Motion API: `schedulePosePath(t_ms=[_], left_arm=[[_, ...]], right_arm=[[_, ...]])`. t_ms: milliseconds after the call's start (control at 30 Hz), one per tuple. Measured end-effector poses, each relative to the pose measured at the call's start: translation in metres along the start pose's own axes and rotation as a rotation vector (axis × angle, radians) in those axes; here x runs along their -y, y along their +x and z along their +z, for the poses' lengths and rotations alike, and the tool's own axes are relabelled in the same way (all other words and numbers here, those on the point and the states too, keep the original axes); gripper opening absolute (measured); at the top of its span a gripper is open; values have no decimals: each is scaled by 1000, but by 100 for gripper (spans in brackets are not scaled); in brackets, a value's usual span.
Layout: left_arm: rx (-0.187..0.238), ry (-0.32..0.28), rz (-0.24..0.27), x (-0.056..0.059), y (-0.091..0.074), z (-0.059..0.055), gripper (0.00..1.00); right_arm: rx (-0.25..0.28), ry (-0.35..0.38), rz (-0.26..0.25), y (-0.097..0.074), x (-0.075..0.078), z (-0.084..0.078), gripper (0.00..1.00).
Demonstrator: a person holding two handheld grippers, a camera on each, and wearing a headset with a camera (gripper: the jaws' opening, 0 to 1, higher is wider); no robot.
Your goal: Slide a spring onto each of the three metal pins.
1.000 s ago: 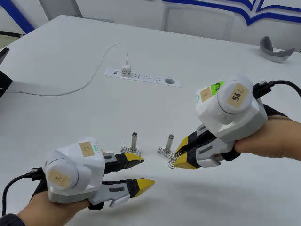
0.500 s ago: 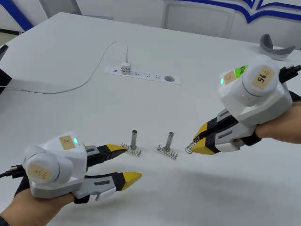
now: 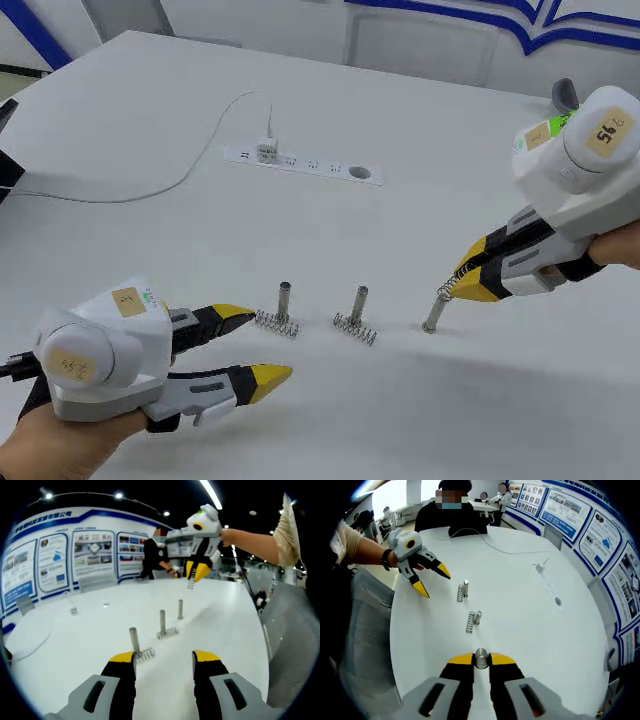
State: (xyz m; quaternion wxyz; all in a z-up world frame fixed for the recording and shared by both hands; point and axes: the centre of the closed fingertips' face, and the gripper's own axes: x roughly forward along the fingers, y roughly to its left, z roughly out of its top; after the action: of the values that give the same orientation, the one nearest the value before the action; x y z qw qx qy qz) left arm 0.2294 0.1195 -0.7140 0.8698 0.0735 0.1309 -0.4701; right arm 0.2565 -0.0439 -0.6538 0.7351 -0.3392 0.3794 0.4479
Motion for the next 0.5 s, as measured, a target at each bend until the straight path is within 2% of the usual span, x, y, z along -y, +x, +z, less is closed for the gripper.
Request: schedulePosePath(t_ms=[267,500], left_arm=[[-2,-2,7,-3,-2,0,47],[-6,-2,9,-4,-2,-1,47]], right_arm=[[-48,2,-10,9,15,-7,12],[-79,18,14,23,21,-14,12]])
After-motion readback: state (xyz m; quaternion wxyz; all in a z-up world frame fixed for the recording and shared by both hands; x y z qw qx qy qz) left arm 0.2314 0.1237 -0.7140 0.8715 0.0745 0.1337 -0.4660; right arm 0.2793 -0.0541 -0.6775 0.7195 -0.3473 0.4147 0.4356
